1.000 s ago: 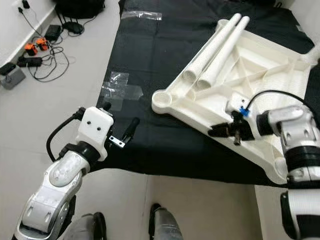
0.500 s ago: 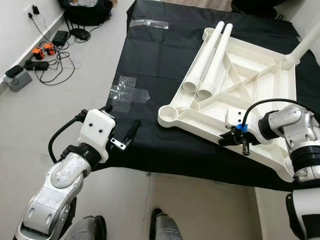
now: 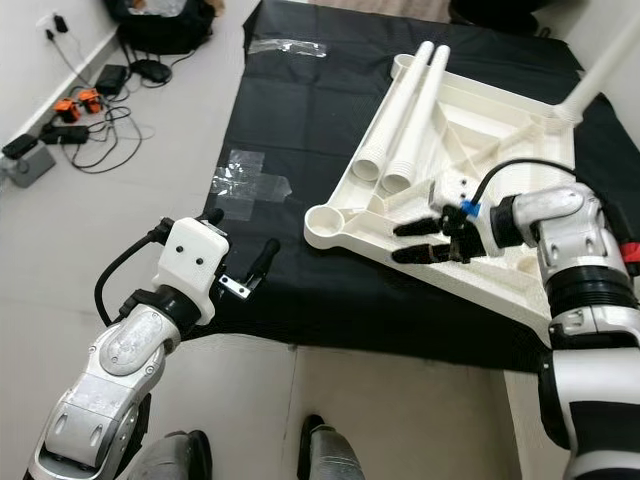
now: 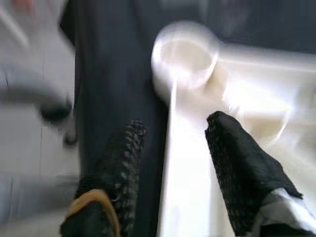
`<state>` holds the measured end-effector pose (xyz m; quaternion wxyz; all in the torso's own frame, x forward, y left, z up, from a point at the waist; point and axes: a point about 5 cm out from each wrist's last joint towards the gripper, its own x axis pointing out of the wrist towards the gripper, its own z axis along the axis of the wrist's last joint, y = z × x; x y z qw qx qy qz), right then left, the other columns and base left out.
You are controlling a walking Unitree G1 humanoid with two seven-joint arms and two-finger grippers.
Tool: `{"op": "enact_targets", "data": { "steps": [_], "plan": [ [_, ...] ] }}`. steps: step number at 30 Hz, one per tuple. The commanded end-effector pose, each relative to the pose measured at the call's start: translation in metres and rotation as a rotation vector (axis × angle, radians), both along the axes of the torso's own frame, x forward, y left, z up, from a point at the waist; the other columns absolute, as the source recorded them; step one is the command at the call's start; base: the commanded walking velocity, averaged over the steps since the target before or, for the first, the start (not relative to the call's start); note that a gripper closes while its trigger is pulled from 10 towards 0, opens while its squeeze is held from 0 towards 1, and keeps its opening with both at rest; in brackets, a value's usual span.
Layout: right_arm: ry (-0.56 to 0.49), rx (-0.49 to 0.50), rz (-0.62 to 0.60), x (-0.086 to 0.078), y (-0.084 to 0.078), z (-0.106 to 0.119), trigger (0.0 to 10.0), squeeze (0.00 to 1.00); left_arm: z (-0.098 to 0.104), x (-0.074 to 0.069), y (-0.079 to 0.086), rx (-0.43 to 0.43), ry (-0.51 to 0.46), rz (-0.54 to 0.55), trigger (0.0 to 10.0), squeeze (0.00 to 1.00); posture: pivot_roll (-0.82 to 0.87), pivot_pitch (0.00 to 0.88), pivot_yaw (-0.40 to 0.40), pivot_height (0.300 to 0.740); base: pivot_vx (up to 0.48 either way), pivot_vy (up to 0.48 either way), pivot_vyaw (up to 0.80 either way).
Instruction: Building children table
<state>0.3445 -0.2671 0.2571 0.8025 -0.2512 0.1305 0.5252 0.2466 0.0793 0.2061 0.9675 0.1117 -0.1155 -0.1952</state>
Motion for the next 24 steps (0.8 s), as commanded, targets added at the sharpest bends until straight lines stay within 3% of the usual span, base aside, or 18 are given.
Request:
{"op": "enact_targets", "data": {
  "steps": [1,4,5,7,9,10,12,15,16,17,19,24],
  "plan": [
    [-0.043,0.172,0.033,0.001,0.007,0.030,10.0,0.00,-0.004,-0.001,-0.003,-0.004,0.014,-0.013,10.0,0.00,0.00,0.196,-0.059,0.740,0.000,0.000,0.00],
    [-0.080,0.254,-0.014,0.008,0.014,0.042,10.0,0.00,-0.004,-0.002,-0.003,-0.005,0.016,-0.013,10.0,0.00,0.00,0.190,-0.063,0.740,0.000,0.000,0.00],
    [-0.116,0.257,-0.095,0.017,0.021,0.043,10.0,0.00,-0.005,-0.003,-0.003,-0.006,0.018,-0.015,10.0,0.00,0.00,0.187,-0.061,0.740,0.000,0.000,0.00],
    [-0.116,0.257,-0.095,0.017,0.021,0.043,10.0,0.00,-0.005,-0.003,-0.003,-0.006,0.018,-0.015,10.0,0.00,0.00,0.187,-0.061,0.740,0.000,0.000,0.00],
    [-0.116,0.249,-0.309,0.037,0.040,0.038,10.0,0.00,-0.008,-0.005,-0.004,-0.006,0.029,-0.018,10.0,0.00,0.00,0.184,-0.062,0.740,0.000,0.000,0.00],
    [-0.116,0.249,-0.309,0.037,0.040,0.038,10.0,0.00,-0.008,-0.005,-0.004,-0.006,0.029,-0.018,10.0,0.00,0.00,0.184,-0.062,0.740,0.000,0.000,0.00],
    [-0.076,0.219,-0.546,0.055,0.067,0.021,10.0,0.00,-0.011,-0.008,-0.006,-0.008,0.043,-0.026,10.0,0.00,0.01,0.177,-0.068,0.740,0.000,0.000,0.00],
    [-0.082,0.204,-0.610,0.059,0.079,0.014,10.0,0.00,-0.011,-0.009,-0.006,-0.009,0.047,-0.029,10.0,0.00,0.01,0.178,-0.069,0.740,0.000,0.000,0.00],
    [-0.063,0.235,-0.650,0.063,0.093,0.007,10.0,0.00,-0.012,-0.009,-0.007,-0.011,0.051,-0.034,10.0,0.00,0.01,0.175,-0.070,0.740,0.000,0.000,0.00],
    [-0.063,0.235,-0.650,0.063,0.093,0.007,10.0,0.00,-0.012,-0.009,-0.007,-0.011,0.051,-0.034,10.0,0.00,0.01,0.175,-0.070,0.740,0.000,0.000,0.00],
    [-0.077,0.234,-0.735,0.068,0.111,-0.007,10.0,0.00,-0.013,-0.010,-0.008,-0.011,0.058,-0.041,10.0,0.00,0.03,0.173,-0.084,0.740,0.000,0.000,0.00],
    [-0.080,0.230,-0.799,0.069,0.116,-0.013,10.0,0.00,-0.013,-0.010,-0.007,-0.009,0.060,-0.040,10.0,0.00,0.03,0.172,-0.080,0.740,0.000,0.000,0.00]
  ]
}}
